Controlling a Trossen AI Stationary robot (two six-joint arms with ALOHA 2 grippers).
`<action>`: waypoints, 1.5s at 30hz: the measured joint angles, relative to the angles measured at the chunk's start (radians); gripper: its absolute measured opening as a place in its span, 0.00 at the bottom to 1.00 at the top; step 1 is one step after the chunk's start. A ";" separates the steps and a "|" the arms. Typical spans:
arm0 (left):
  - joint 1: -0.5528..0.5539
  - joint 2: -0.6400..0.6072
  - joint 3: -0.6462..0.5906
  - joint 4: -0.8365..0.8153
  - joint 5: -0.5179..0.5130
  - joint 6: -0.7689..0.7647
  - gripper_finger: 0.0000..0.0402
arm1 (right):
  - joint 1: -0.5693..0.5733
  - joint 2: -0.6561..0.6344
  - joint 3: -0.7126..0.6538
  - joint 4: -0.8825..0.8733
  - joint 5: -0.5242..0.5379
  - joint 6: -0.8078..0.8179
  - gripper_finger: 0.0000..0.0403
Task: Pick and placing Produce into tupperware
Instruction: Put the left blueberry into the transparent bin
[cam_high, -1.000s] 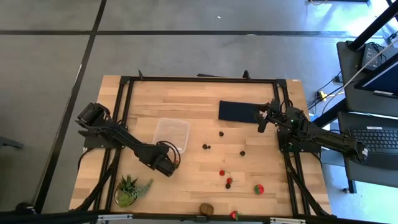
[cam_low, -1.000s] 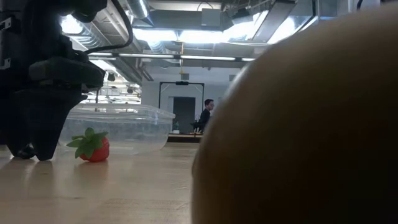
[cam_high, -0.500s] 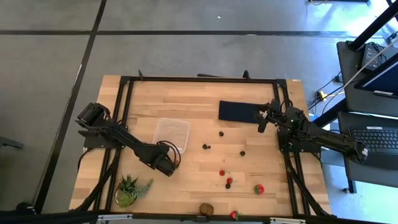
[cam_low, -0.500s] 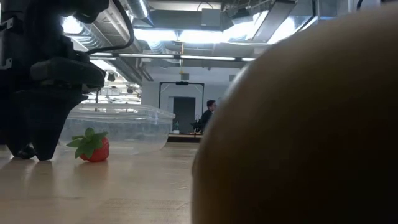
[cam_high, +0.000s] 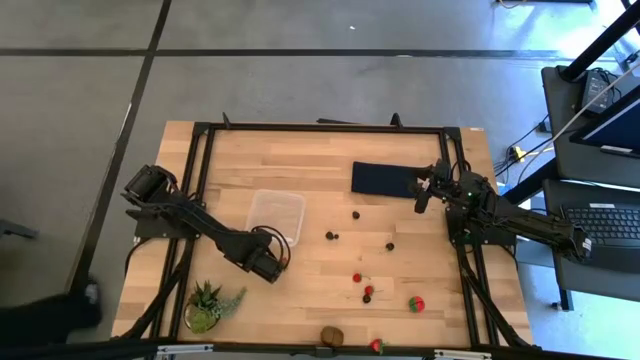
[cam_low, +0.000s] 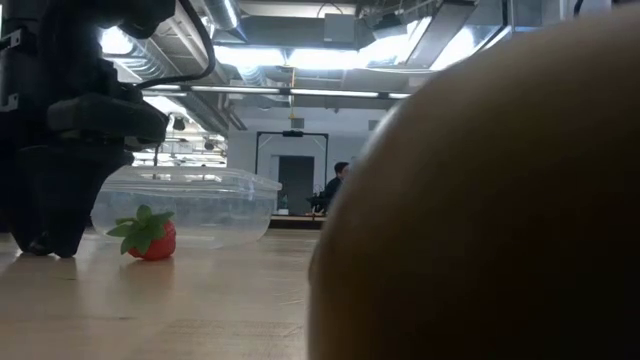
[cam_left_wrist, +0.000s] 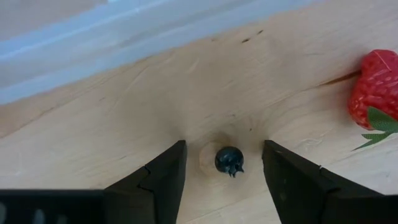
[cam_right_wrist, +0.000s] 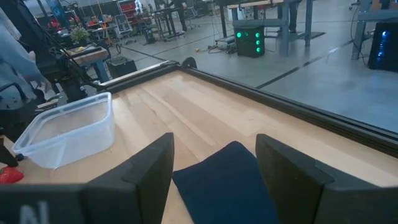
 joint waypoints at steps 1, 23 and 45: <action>0.000 0.000 0.000 0.000 0.001 0.000 0.47 | 0.000 0.000 0.000 0.000 0.000 0.000 0.57; 0.000 0.000 0.000 0.008 0.007 -0.001 0.28 | 0.000 0.000 0.000 0.000 0.000 0.000 0.57; -0.001 0.001 0.001 0.010 0.007 0.000 0.16 | 0.000 0.000 0.000 0.000 0.000 0.000 0.57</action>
